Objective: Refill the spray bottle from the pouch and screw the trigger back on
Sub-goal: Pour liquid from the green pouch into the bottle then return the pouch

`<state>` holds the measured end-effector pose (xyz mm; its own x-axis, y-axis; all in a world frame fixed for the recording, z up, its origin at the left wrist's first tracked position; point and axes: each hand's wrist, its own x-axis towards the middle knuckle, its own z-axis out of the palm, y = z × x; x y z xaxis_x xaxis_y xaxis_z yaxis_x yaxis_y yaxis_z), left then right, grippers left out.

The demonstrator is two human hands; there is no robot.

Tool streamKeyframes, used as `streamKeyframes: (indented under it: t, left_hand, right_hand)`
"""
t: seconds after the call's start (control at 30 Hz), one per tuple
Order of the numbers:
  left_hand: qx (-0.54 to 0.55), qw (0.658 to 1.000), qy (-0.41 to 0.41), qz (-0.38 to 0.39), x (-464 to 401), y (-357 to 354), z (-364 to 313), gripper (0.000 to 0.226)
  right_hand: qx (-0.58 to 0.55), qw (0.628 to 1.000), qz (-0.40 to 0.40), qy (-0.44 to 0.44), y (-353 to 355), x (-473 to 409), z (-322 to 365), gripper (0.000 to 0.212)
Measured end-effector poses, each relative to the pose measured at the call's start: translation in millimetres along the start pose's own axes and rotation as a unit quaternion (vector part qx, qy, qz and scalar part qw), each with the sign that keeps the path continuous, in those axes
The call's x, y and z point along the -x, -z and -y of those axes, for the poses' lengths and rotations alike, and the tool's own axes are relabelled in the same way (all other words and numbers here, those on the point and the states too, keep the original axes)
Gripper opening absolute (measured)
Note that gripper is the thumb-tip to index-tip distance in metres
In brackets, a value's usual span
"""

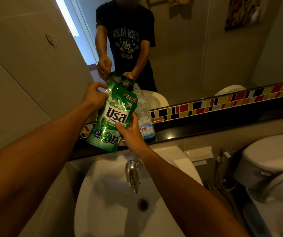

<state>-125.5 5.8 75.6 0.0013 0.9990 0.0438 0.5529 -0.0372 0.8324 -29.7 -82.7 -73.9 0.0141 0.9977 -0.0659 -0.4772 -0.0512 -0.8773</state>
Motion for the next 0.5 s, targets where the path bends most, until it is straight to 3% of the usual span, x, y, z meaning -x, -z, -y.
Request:
streamKeyframes:
  t: [0.5]
  left_hand:
    - [-0.018,1.0,-0.003,0.008,-2.7,1.5,-2.1,0.032]
  right_hand:
    - [-0.007,1.0,0.006,-0.008,-2.1,-1.5,1.4,0.078]
